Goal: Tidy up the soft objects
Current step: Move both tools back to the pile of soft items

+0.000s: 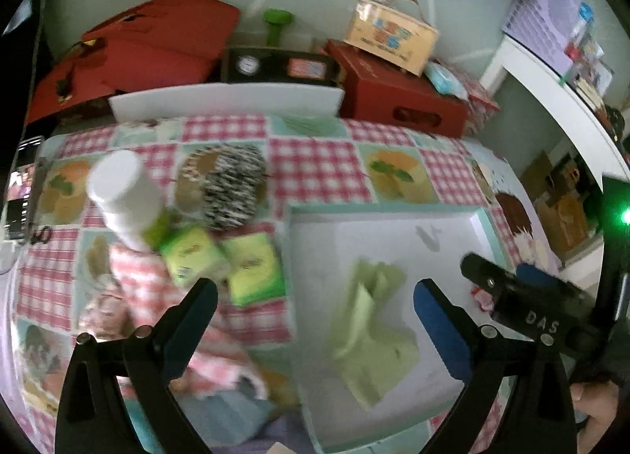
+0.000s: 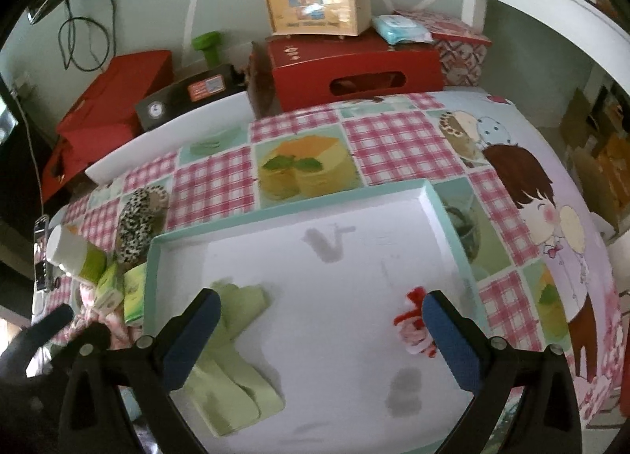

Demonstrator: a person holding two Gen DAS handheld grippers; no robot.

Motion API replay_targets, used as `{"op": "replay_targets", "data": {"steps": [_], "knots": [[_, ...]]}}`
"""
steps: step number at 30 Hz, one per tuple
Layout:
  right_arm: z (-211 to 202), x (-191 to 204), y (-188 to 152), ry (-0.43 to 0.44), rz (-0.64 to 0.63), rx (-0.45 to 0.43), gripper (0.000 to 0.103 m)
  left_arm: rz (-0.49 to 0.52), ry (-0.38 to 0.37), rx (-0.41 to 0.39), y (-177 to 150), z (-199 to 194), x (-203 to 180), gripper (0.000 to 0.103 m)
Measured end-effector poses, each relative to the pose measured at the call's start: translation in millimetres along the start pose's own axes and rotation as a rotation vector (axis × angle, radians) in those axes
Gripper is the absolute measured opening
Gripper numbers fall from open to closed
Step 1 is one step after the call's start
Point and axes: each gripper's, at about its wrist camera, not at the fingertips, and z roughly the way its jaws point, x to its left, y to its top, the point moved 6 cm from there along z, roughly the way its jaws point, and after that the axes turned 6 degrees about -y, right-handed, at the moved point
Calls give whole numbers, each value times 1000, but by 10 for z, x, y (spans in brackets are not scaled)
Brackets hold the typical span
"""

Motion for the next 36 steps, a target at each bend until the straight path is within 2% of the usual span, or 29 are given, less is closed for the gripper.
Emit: {"op": "replay_targets", "data": {"steps": [6,10,13,18,25,30,36], "knots": [[-5,205,-22,31,-36,3,103,-62,78,-50,109,-274,548,100],[4,468,-76,52,-97,13,103,-158,122,-64,104,-414,1004,100],[1,700,-149,93,-145,22,103,-202,153,-53,64,-456,1259,100],[-23,1173,-317,176,-244,30,103,-202,207,31,-52,-436,1529,100],[-53,1730,-594,280,-382,41,103,-314,190,123,-221,-341,1768,100],[-15,1883,-691,329,-421,56,102,-344,187,151,-320,-286,1869,100],[132,1972,-752,398,-415,113,85,-364,183,188,-382,-167,1966,99]]}}
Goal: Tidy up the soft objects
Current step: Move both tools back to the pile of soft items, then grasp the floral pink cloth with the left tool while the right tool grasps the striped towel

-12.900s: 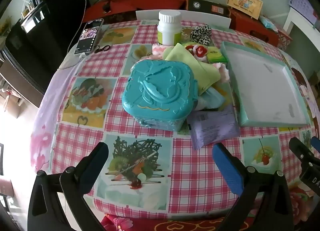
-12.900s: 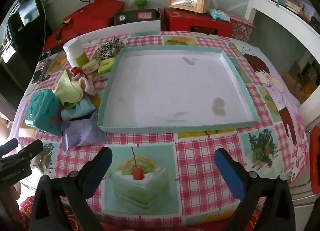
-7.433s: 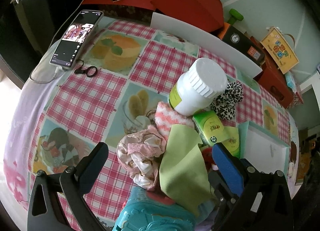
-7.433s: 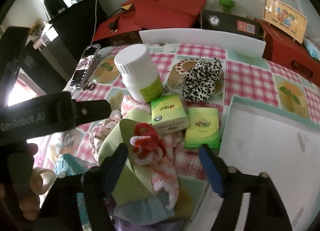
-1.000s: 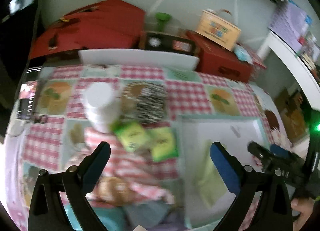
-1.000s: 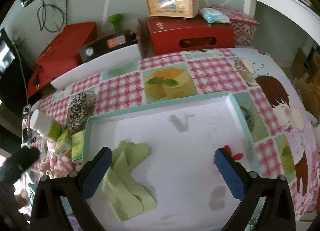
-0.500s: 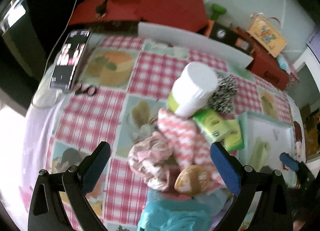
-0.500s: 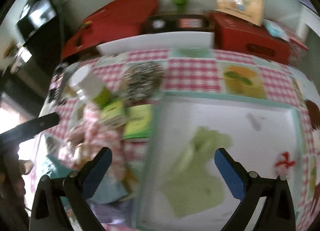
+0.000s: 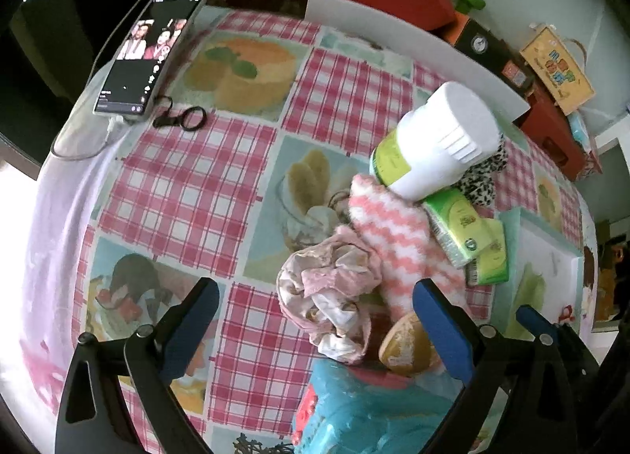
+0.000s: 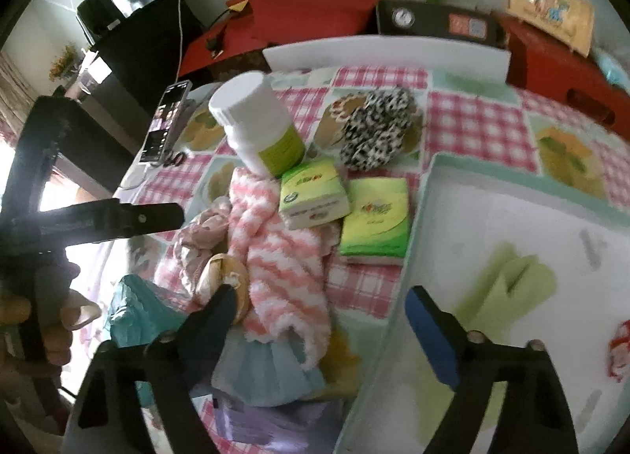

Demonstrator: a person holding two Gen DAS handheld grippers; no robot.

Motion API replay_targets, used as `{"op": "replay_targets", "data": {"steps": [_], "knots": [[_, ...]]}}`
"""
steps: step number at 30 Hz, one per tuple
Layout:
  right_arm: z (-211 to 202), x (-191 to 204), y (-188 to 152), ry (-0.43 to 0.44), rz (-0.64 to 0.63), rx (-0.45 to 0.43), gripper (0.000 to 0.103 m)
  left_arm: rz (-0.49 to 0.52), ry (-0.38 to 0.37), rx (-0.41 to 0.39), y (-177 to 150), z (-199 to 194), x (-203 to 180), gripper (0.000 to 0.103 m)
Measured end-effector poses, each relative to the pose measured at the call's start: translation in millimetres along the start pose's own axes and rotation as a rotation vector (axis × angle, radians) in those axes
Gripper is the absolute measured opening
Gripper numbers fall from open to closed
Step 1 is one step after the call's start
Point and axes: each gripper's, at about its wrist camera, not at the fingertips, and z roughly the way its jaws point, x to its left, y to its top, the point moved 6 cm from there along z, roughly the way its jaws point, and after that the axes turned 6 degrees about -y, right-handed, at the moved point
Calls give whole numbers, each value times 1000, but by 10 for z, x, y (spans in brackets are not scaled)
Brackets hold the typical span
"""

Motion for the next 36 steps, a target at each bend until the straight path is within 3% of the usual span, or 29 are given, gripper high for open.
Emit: {"op": "replay_targets", "data": {"steps": [3,5,7,10,21,36], "knots": [[48,56,-23,-20,-38,7,81,7,-4,21,-8,81,-12,99],[69,107,-22,-26,-70,4,64,14,4,34,-12,127,-3,98],[126,141,-45,1,-77,26,54,13,9,44,-30,166,25,96],[179,185,-72,-2,-102,39,53,2,1,67,-37,237,88,79],[394,243,-93,5,-141,63,48,3,-8,120,-68,533,205,75],[438,335,-70,26,-161,44,28,18,3,113,-14,641,210,42]]}}
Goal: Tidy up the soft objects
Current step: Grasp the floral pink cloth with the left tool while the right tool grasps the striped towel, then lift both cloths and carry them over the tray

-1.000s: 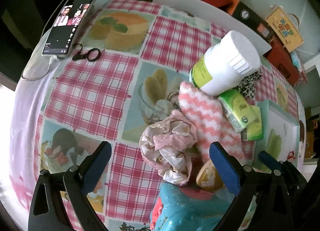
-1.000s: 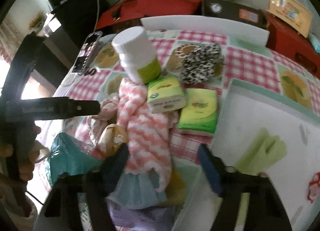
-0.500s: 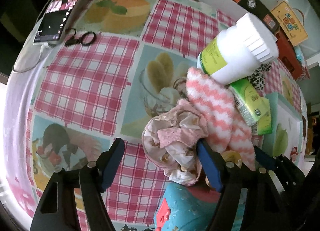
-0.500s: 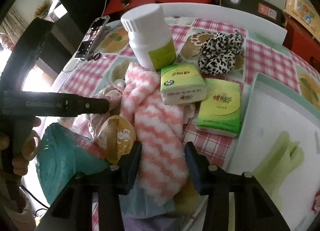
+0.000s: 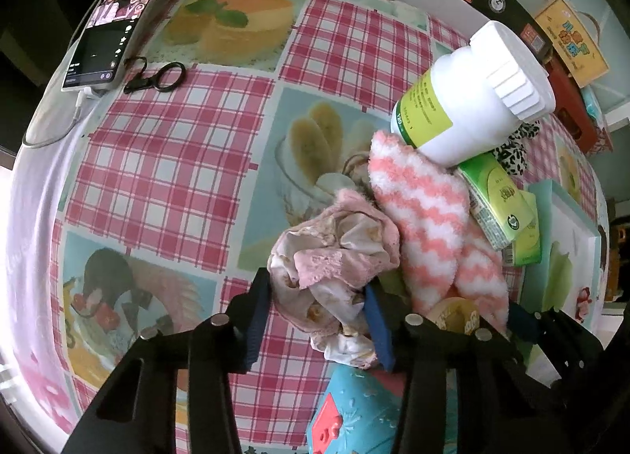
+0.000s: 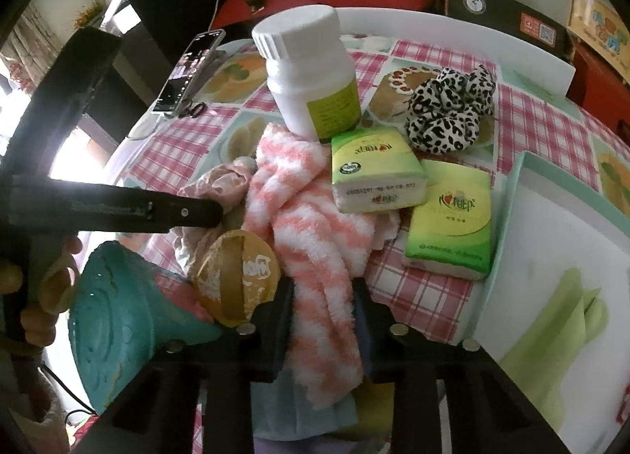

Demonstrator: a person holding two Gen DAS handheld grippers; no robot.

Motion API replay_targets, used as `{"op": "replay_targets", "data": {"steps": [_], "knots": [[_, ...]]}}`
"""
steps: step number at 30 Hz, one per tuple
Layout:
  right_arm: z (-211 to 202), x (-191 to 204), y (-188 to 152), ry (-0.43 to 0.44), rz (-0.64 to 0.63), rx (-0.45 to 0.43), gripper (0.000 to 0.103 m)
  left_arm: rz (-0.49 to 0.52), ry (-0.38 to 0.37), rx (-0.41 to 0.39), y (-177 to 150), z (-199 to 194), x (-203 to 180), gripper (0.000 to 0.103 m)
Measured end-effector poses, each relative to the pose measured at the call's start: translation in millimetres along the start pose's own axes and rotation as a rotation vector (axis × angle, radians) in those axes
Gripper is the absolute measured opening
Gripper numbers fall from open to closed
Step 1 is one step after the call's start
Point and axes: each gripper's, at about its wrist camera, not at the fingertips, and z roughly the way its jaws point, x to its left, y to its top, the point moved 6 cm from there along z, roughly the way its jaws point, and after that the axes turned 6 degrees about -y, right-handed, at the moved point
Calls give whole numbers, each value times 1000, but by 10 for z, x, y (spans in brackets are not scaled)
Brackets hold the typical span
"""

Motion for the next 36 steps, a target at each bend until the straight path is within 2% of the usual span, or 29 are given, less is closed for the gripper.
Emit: {"op": "replay_targets", "data": {"steps": [5,18,36], "knots": [[-7,27,17,-1,-1,-10,20,2,-7,-7,4,-57,-6,31],[-173,-13,24,24,25,-42,14,7,-13,-42,12,-251,-83,20],[-547,6,124,120,69,-132,12,28,-37,-147,54,-754,-316,19]]}}
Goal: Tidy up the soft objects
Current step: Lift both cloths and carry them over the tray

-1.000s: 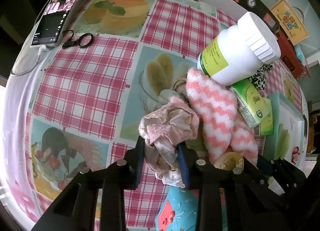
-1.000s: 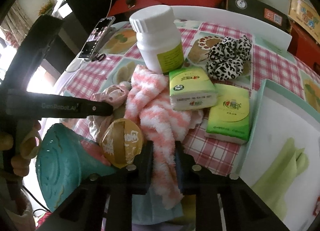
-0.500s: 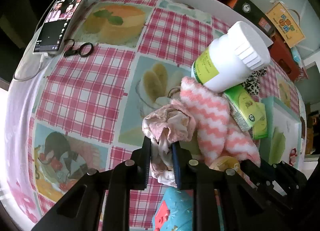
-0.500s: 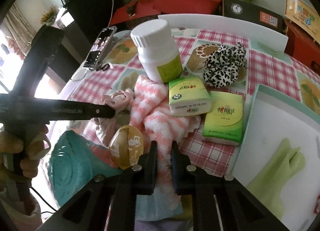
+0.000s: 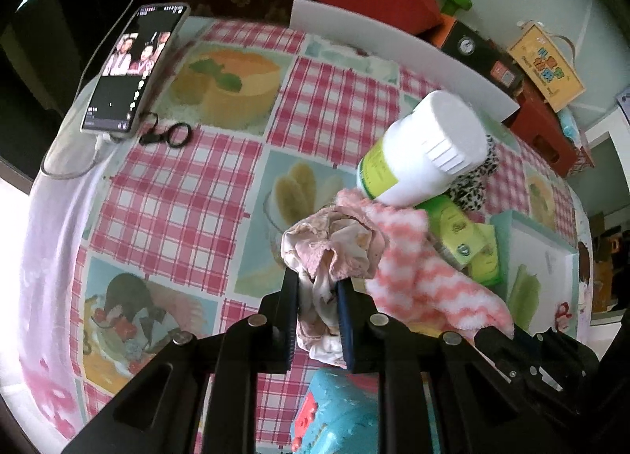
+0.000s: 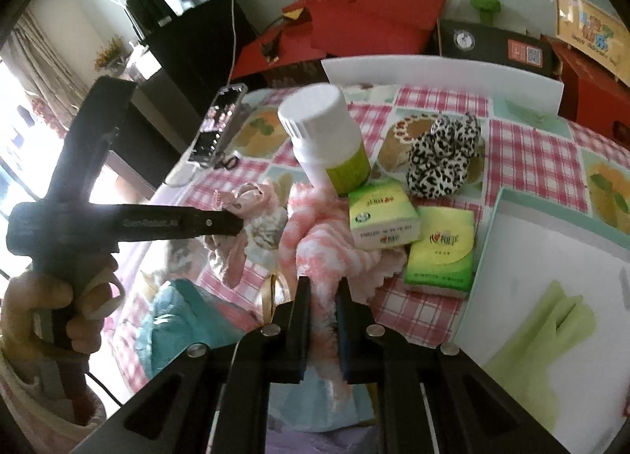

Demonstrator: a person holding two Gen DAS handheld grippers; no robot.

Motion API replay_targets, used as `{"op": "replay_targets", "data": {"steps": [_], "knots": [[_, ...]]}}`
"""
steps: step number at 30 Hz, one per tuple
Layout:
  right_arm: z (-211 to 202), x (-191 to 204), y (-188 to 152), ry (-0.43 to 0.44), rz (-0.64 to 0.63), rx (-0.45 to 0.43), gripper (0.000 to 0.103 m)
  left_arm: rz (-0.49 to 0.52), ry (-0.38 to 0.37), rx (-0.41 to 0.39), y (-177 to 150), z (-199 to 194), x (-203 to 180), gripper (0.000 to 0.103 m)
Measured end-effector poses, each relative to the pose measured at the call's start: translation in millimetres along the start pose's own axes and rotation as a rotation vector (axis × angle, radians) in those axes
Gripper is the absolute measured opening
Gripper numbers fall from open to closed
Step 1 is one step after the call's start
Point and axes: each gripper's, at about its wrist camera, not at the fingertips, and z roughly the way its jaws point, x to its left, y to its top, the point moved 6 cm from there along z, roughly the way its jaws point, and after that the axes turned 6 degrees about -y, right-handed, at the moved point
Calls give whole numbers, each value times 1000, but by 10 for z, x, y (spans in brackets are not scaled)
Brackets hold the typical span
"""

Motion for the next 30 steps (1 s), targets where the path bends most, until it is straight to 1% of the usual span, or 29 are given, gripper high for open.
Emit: {"op": "replay_targets", "data": {"steps": [4,12,19,23,30], "knots": [[-126,35,50,20,1,-35,12,18,-11,-25,-8,-117,-69,19],[-409,84,153,61,14,-113,12,34,-25,-107,19,-396,-121,19],[-803,107,270,109,34,-218,12,58,-46,-190,85,-668,-244,18],[-1070,101,335,122,42,-285,12,77,-53,-242,98,-844,-337,19],[-1541,47,398,135,60,-405,12,135,-83,-294,57,-1032,-577,18]]}}
